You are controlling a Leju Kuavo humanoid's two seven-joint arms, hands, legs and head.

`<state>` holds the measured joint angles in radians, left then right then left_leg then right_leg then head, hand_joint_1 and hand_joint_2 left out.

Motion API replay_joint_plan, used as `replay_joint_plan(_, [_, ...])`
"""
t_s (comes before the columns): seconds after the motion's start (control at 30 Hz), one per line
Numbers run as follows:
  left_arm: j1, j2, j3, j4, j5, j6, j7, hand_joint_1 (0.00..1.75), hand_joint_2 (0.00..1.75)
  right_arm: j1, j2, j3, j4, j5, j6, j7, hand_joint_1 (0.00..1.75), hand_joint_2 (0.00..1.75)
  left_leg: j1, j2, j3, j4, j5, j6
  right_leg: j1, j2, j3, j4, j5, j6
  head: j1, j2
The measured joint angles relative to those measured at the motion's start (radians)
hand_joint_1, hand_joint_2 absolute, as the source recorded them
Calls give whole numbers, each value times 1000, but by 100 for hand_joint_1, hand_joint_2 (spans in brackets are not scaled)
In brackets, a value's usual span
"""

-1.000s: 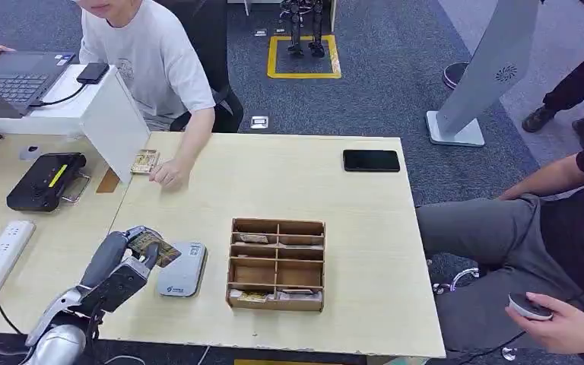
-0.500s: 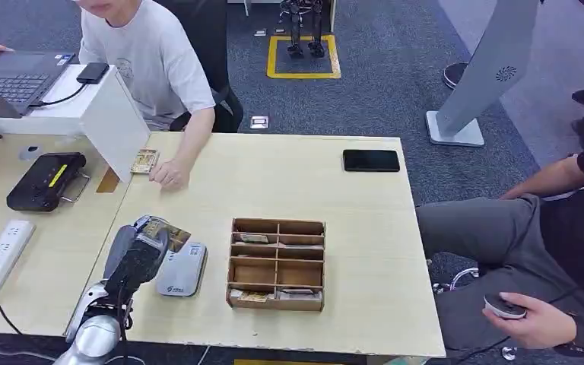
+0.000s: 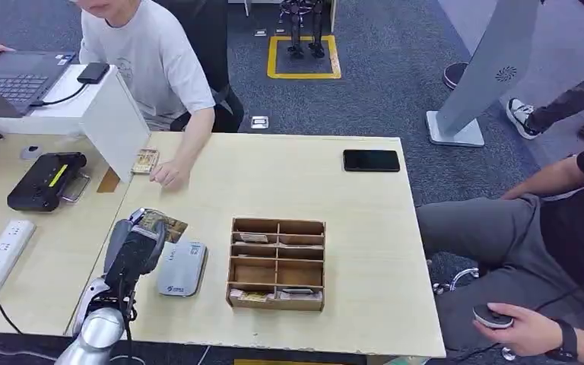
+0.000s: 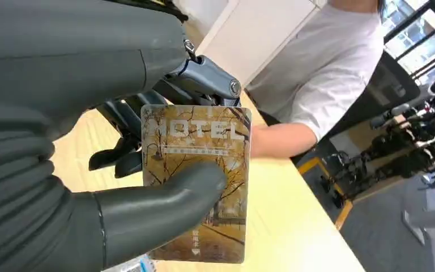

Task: Pass the card to the sensor for recognition and then transmit it.

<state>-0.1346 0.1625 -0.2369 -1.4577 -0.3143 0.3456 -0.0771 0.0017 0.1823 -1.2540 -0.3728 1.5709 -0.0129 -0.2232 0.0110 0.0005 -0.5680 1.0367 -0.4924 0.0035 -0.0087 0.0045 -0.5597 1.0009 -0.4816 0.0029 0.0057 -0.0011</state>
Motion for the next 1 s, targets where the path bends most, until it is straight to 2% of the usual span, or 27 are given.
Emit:
replay_joint_plan(0.13, [-27, -2, -9, 39, -21, 26, 0, 175, 175, -7, -14, 6, 41, -2, -24, -5, 0, 175, 0, 0, 0, 0, 0, 0, 0, 0, 0, 0, 0, 0, 0, 0])
replay_joint_plan(0.57, [-21, -3, -16, 151, -46, 57, 12, 175, 175, -14, -54, 11, 141, -2, -77, -10, 0, 175, 0, 0, -1, 0, 0, 0, 0, 0, 0, 0, 0, 0, 0, 0])
replay_joint_plan(1.0, [-7, -3, -16, 189, -52, 60, 15, 175, 175, -15, -64, 11, 172, -2, -91, -11, 0, 175, 0, 0, -1, 0, 0, 0, 0, 0, 0, 0, 0, 1, 0, 0])
